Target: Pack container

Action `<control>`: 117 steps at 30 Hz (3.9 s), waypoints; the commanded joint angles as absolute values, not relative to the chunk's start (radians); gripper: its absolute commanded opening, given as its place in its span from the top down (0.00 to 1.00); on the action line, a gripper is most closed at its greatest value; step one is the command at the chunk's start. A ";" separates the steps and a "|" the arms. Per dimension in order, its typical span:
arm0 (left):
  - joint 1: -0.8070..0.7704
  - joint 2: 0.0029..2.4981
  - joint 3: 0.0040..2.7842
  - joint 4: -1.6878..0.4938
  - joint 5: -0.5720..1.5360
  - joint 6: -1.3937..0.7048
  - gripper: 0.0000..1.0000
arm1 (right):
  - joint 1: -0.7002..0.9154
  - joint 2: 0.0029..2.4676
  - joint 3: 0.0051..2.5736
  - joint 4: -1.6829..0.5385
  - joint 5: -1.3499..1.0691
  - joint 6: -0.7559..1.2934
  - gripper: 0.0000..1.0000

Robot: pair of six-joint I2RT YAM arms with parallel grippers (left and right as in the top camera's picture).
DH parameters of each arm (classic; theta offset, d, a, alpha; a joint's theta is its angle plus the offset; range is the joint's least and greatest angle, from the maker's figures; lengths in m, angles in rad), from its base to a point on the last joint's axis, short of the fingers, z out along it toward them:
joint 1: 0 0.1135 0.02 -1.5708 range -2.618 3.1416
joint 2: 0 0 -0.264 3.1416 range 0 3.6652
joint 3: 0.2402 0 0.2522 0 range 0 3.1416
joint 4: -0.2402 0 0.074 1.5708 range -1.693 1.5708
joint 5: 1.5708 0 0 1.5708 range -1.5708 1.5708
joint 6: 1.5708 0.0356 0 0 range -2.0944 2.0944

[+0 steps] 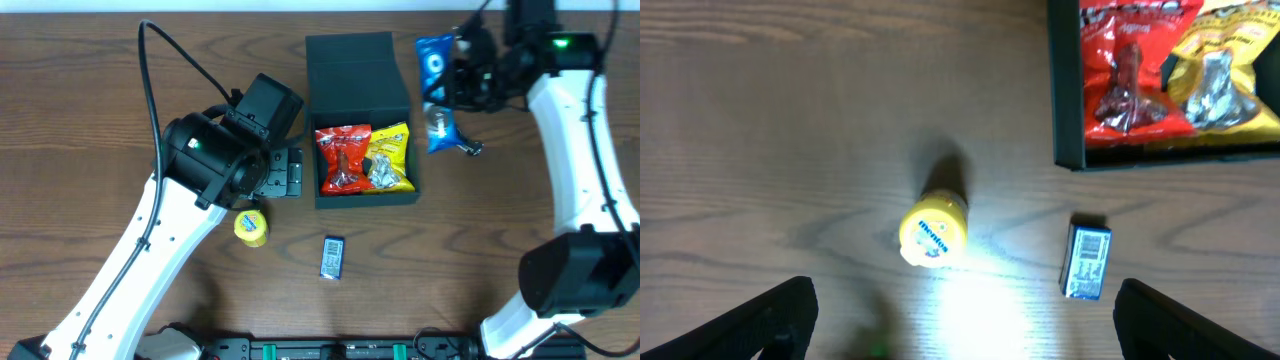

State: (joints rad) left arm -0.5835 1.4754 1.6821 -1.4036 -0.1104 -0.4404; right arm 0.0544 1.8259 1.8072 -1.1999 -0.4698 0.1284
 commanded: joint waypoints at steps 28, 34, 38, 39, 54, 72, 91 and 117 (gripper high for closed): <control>-0.583 1.464 1.697 -1.432 -0.076 -0.426 0.05 | 0.204 1.824 1.349 -0.848 -0.324 0.441 0.99; -0.583 1.464 1.697 -1.433 -0.076 -0.426 0.05 | 0.204 1.824 1.325 -0.821 -0.273 0.441 0.99; -0.583 1.464 1.697 -1.432 -0.076 -0.426 0.05 | 0.203 1.824 1.325 -0.822 -0.218 0.441 0.99; -0.583 1.464 1.697 -1.432 -0.077 -0.426 0.05 | 0.203 1.824 1.325 -0.821 -0.209 0.441 0.99; -0.583 1.464 1.697 -1.432 -0.077 -0.426 0.05 | 0.206 1.829 1.325 -0.804 -0.191 0.440 0.99; -0.583 1.464 1.697 -1.431 -0.077 -0.426 0.05 | 0.230 1.859 1.325 -0.814 -0.180 0.440 0.51; -0.583 1.464 1.697 -1.433 -0.077 -0.425 0.05 | 0.230 1.818 1.337 -0.796 -0.446 0.429 0.01; -0.583 1.464 1.697 -1.432 -0.077 -0.422 0.05 | 0.365 1.700 1.401 -0.893 -0.322 0.350 0.01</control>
